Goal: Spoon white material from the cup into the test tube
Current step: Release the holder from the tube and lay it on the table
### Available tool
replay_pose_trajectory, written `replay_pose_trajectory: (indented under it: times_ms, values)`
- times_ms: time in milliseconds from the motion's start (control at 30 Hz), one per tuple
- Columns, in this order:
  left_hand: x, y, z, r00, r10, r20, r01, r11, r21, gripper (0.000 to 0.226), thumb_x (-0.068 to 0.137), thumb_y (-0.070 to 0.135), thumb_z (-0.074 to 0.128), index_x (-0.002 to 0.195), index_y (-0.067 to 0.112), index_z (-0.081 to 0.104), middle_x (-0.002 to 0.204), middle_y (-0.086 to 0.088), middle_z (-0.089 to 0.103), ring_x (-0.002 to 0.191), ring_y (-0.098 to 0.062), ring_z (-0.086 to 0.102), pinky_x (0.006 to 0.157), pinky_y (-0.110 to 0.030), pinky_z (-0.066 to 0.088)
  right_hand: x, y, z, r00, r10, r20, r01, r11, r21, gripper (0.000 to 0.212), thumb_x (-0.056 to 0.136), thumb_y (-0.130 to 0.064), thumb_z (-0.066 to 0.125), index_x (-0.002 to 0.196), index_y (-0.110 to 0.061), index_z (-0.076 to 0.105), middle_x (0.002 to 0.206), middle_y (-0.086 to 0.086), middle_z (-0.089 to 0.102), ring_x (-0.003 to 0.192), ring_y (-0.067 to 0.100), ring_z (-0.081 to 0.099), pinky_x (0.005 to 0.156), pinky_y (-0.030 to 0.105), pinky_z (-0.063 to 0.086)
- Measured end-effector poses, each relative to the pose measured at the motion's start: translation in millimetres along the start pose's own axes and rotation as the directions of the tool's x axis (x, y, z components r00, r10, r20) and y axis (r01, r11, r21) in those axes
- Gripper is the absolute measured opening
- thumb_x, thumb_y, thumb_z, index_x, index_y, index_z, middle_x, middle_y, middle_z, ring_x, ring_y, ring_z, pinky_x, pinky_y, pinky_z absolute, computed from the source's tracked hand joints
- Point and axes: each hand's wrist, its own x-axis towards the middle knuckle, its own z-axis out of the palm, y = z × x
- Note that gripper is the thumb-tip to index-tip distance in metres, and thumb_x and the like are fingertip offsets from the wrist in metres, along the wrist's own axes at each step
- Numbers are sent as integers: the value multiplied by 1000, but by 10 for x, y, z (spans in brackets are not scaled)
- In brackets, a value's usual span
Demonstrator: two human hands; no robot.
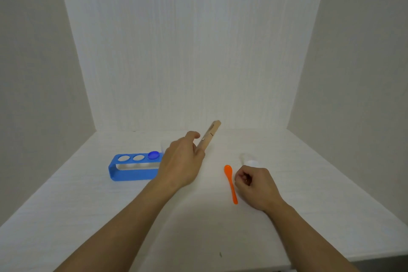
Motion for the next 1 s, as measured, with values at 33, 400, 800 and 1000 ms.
replay_pose_trajectory:
  times_ms: [33, 400, 800, 1000]
  values:
    - [-16, 13, 44, 1000, -13, 12, 13, 1000, -6, 35, 90, 29, 49, 124, 24, 46, 94, 1, 63, 79, -18, 59, 68, -37, 51, -1, -1, -1, 1000, -1, -2, 1, 1000, 0, 13, 78, -22, 57, 68, -20, 65, 63, -2, 65, 60, 15, 60, 58, 32, 51]
    - [-107, -12, 458, 960, -85, 268, 39, 984, 174, 43, 84, 19, 49, 126, 21, 38, 87, -10, 60, 74, -24, 58, 55, -31, 42, -7, -17, -13, 1000, -18, -11, 18, 1000, -23, 14, 79, -19, 59, 66, -18, 64, 61, -2, 63, 57, 17, 58, 57, 34, 50]
    - [-89, -150, 739, 914, -211, 347, 102, 946, 307, 39, 87, 22, 54, 123, 22, 40, 92, -1, 46, 81, -17, 55, 70, -28, 50, -4, -17, -11, 1000, -3, -3, 3, 1000, -12, 13, 78, -21, 58, 65, -20, 63, 60, -3, 62, 58, 16, 57, 56, 32, 50]
    - [-71, -161, 751, 916, -211, 342, 101, 945, 311, 33, 87, 23, 54, 118, 21, 43, 91, -2, 47, 79, -16, 53, 66, -27, 46, -7, -22, -19, 1000, -3, 0, 3, 1000, -8, 14, 79, -20, 59, 65, -20, 63, 60, -4, 62, 58, 16, 57, 57, 32, 51]
